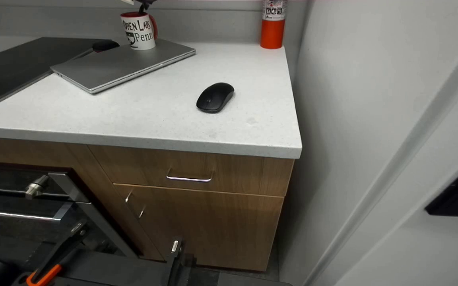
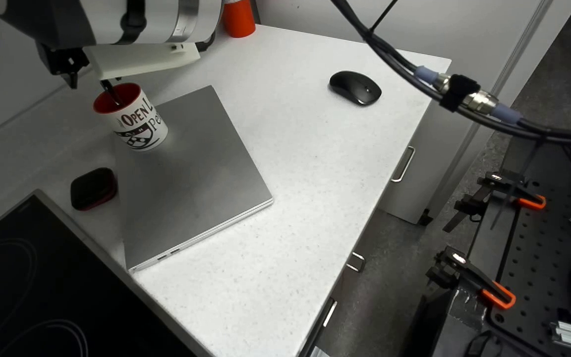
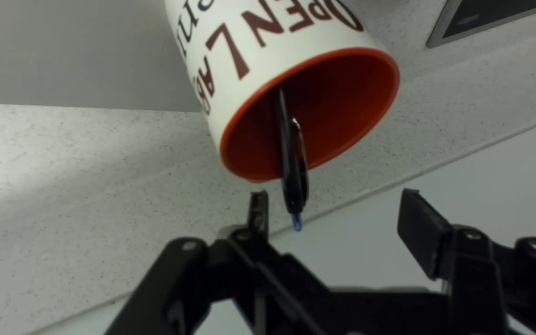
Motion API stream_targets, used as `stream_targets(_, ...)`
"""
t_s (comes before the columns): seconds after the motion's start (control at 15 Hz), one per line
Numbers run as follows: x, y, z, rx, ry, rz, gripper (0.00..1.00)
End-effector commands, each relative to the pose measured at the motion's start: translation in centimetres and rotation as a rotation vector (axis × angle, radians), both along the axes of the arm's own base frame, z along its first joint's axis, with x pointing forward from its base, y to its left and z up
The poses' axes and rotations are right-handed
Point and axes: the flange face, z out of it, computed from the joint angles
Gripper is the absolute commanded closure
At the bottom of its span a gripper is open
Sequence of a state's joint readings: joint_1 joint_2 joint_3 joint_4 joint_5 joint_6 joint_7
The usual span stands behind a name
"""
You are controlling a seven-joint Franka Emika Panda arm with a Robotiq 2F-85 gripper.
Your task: Remove the black pen from the white cup
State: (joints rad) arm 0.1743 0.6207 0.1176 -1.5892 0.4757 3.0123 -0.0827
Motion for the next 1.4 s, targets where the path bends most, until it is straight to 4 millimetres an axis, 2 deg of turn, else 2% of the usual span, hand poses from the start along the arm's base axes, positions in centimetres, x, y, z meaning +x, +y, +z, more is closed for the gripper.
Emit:
stream_targets(0.0,1.4,0.2,-0.3,-0.017,-0.045,-0.006,0.61)
stream_targets(0.27,1.9,-0.2,-0.7,-0.027,-0.045,-0.012,0.96)
stream_targets(0.33,2.0,-0.2,-0.7,-0.036,-0.045,-0.011,1.00)
stream_targets(0.6,2.0,-0.4,-0.2,-0.039,-0.058,-0.014,0.99)
stream_targets(0.8,1.1,-0.5,1.2,-0.028,-0.092,-0.017,1.00)
stream_targets(1.13,-1.0,-0.9,6.1,-0.009,-0.224,-0.043,1.00)
stream_targets(1.33,-1.8,-3.8,8.3,-0.034,-0.228,-0.103,1.00)
